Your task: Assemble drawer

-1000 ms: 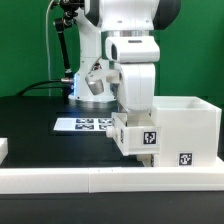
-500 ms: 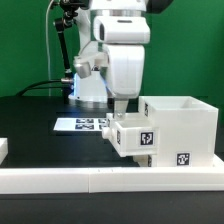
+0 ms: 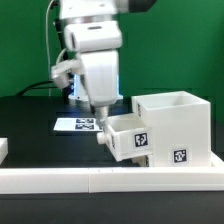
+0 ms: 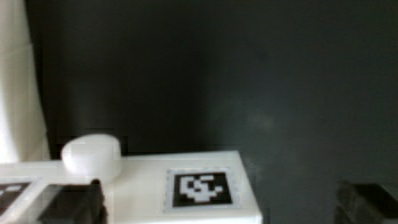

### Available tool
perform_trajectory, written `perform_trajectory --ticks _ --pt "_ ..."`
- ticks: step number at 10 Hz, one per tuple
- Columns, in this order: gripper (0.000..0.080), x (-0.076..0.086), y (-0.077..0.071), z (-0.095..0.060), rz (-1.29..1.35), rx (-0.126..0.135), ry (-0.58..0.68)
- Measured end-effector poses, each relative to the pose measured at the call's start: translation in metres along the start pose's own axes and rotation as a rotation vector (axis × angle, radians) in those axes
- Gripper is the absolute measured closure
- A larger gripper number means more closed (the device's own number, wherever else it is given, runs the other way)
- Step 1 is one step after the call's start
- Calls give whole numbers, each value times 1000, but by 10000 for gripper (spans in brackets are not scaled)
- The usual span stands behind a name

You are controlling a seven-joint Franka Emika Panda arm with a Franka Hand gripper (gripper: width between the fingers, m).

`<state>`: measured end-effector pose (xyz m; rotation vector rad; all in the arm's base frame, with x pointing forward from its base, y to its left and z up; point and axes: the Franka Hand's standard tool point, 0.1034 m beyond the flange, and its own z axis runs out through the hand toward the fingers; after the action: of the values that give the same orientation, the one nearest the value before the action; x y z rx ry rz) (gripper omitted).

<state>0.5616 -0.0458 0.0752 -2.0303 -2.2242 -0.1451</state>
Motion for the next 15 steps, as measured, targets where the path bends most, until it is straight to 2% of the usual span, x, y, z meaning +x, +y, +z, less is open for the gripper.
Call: perform_trajectory --ticks 2,4,6,8,9,10,13,14,15 --pt "151 -14 8 3 11 12 34" --pt "151 -14 11 2 21 6 32" --pt "151 -17 12 11 25 17 42" --pt "151 -19 26 19 12 17 57" --pt "151 -12 35 19 19 -1 57" --pt "151 -4 41 17 26 -34 47" --pt "151 -8 43 19 22 -75 36" --pt "151 -7 44 20 13 -115 25" --pt "151 1 45 22 4 -141 23"
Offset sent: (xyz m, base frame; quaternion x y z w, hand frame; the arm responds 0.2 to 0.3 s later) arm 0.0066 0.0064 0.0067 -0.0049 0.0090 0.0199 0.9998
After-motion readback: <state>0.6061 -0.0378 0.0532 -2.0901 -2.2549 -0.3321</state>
